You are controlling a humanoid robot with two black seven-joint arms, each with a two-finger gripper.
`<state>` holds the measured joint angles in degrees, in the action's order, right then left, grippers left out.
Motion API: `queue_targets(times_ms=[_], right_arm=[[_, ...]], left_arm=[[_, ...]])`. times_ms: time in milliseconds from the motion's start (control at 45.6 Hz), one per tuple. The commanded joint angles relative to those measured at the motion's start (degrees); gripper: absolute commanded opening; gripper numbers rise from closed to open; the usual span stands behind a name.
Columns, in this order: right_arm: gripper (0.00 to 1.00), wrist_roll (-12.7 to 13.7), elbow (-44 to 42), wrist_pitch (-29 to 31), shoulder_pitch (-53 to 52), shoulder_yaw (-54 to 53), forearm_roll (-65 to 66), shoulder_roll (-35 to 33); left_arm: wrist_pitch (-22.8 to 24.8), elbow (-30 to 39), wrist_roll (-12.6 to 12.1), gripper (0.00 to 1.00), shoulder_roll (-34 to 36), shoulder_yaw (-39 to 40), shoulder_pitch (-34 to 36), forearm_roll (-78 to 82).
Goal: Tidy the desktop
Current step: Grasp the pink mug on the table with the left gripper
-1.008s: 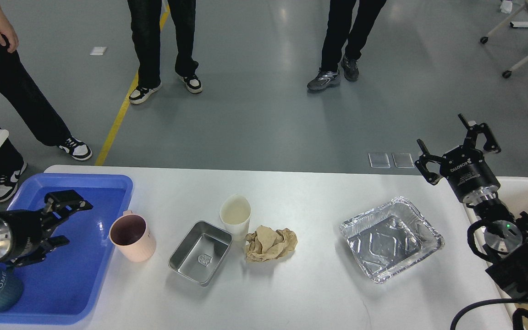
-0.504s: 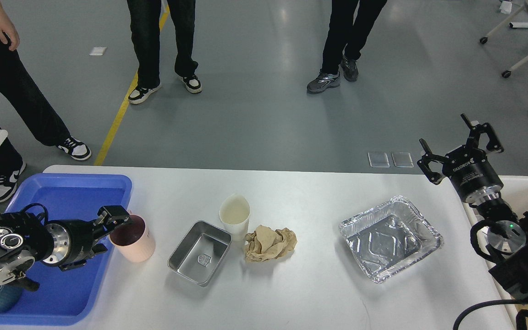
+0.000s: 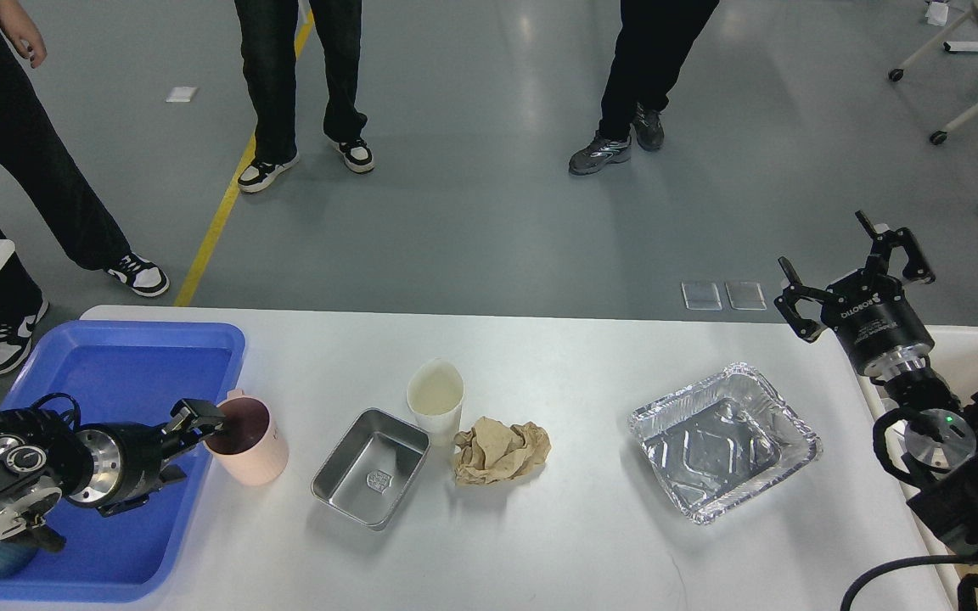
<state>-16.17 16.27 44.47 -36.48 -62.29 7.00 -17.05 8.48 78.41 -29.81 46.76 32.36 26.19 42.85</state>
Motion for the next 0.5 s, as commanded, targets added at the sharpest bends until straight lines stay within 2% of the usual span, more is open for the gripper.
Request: queue_targets(times_ms=[0,175,372,482], right_arm=[[1.00,0.0,0.0,0.0,0.2,0.0,-0.1,-0.3],[1.00,0.0,0.1,0.1,0.4,0.0,-0.1,-0.8],[1.00,-0.1,0.1,0.4,0.5,0.0,-0.1,-0.8],[1.00,0.0,0.1,0.4,0.4,0.0,-0.1,-0.8]], left_arm=[[0.0,-1.9,0.0,0.65,-1.8,0.0,0.1,1.3],[-0.2,-3.1,-0.1,0.56,-3.5,-0.1,0.1,2.0],[-0.4,-3.5,-0.4,0.37,-4.8,0.0,0.1,2.9],[-0.2,-3.5,-0.7,0.22,-4.8,-0.1,0.4,2.9]])
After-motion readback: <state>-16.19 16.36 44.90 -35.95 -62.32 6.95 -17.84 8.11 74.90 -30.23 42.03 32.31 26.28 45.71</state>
